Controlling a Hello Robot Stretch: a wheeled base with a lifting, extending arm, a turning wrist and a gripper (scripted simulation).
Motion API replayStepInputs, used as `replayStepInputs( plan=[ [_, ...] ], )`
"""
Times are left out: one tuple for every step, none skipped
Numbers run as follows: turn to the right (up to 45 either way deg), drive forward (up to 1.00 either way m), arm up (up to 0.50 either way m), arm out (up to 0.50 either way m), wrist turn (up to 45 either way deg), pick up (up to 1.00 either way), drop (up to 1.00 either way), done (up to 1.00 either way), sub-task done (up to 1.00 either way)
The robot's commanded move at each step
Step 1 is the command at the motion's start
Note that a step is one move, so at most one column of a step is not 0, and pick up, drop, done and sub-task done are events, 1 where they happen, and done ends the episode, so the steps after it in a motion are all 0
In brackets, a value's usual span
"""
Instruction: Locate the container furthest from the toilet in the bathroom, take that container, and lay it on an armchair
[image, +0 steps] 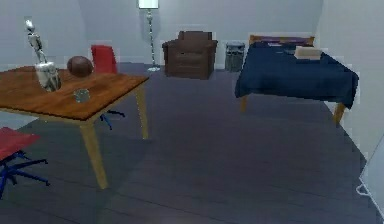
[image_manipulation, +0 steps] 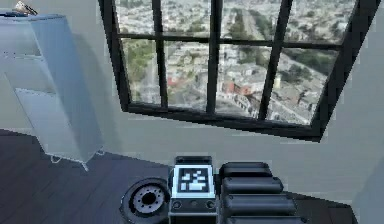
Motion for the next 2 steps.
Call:
replayStepInputs(
  plan=[
    [0.0,1.0,0.0,0.0,0.0,0.0,0.0,0.0,0.0],
    [-3.0,0.0,0.0,0.0,0.0,0.0,0.0,0.0,0.0]
  ],
)
